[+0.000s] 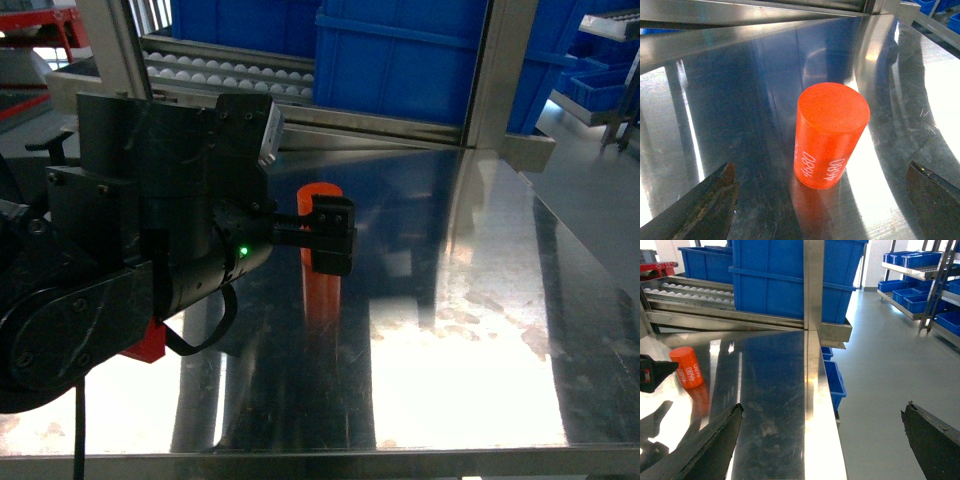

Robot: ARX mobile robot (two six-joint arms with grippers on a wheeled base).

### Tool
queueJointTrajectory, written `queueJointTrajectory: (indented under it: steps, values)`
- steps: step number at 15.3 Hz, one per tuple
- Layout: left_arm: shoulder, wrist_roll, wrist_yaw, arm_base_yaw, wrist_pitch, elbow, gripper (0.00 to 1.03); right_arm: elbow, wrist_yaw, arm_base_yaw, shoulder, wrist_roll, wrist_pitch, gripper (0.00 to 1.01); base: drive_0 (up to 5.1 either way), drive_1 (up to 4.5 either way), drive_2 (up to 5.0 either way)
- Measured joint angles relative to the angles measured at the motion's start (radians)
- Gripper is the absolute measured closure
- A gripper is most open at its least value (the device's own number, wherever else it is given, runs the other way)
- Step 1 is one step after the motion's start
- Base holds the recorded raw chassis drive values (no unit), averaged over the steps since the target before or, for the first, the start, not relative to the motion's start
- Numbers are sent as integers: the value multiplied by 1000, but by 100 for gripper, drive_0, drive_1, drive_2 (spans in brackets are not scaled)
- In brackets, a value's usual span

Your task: Pick capacitor and pack into box

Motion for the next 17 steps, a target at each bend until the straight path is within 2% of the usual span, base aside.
queueJointTrajectory:
  steps: [3, 7, 8, 10, 11, 13, 15, 16, 17]
  values:
    - [114, -21, 8, 0, -66, 134, 5, 0, 0, 0, 0, 0, 0, 3, 0, 0, 0]
    - [242, -69, 15, 14, -161, 308, 7, 0, 0, 0, 0, 0, 0, 3, 0, 0, 0]
    - [243, -76, 19, 14, -173, 314, 21, 0, 0, 0, 0, 0, 0, 3, 0, 0, 0]
    - [243, -88, 20, 14, -198, 327, 37, 0, 0, 0, 0, 0, 0, 3, 0, 0, 0]
    - [243, -96, 12, 14, -214, 331, 50, 0, 0, 0, 0, 0, 0, 3, 0, 0, 0]
    - [223, -109, 0, 14, -221, 320, 57, 0, 0, 0, 0, 0, 0, 3, 0, 0, 0]
    - [151, -118, -32, 23, -184, 253, 58, 0, 0, 0, 0, 0, 0, 3, 0, 0, 0]
    - [84, -109, -50, 33, -141, 198, 58, 0, 0, 0, 0, 0, 0, 3, 0, 0, 0]
    - [-3, -82, -73, 50, -83, 129, 58, 0, 0, 0, 0, 0, 0, 3, 0, 0, 0]
